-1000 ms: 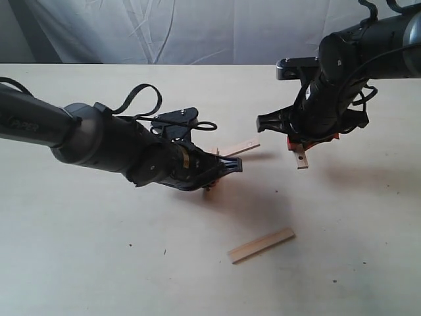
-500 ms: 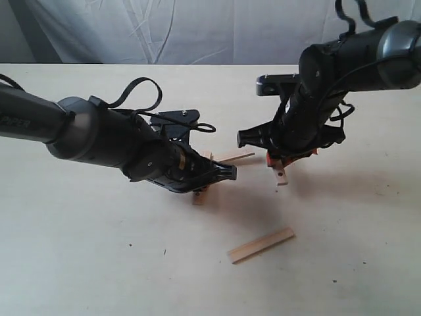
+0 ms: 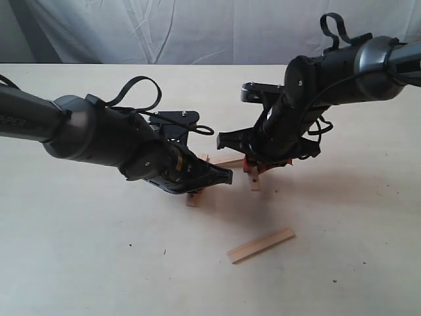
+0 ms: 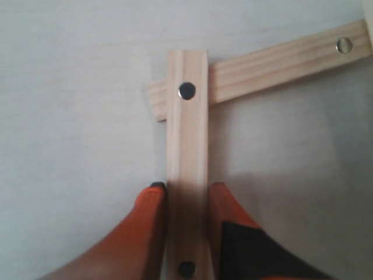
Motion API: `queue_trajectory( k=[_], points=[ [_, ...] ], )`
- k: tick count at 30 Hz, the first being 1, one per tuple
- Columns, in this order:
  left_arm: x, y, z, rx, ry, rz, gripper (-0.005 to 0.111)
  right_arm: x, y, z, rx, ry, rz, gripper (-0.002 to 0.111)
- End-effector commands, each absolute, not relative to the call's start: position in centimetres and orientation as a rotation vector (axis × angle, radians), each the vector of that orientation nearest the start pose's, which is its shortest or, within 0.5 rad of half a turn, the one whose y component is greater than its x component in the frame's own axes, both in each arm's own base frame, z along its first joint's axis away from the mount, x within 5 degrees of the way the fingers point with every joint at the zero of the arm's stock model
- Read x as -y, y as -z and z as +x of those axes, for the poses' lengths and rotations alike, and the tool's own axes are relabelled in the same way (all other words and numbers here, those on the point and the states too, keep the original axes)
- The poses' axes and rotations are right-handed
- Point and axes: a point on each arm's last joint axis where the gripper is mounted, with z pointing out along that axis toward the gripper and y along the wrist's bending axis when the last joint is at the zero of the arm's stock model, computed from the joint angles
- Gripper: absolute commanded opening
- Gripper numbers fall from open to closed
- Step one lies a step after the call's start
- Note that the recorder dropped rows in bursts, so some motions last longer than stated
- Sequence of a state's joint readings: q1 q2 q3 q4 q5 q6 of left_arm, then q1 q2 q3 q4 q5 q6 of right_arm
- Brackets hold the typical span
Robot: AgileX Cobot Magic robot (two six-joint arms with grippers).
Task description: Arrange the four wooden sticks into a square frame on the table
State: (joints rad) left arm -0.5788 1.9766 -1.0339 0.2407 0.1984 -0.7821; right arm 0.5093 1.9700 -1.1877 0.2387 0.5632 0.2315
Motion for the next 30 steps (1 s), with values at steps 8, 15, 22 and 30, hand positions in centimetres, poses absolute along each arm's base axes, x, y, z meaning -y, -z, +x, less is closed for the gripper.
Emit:
queue_trajectory(
  k=[8,15,22,30],
  points=[
    [19.9,-11.6,31.4,-2.658,0.314,0.037,0.0,-20.4,-13.0,32.8,-2.865,-0.409,-0.157,0.023],
    [19.9,-11.6,31.4,-2.658,0.314,0.037,0.0,-20.5,-13.1,32.7,-2.873,-0.438,-0.12,0.032],
    [19.9,-11.6,31.4,-2.658,0.314,0.037,0.0,-20.1,-14.3,32.7,-2.868,-0.453,-0.105,0.032],
    [20.1,-11.7,31.5,-2.634,0.36,0.003,0.0,-18.0,-16.2,33.5,-2.83,-0.46,-0.032,0.032]
  ],
)
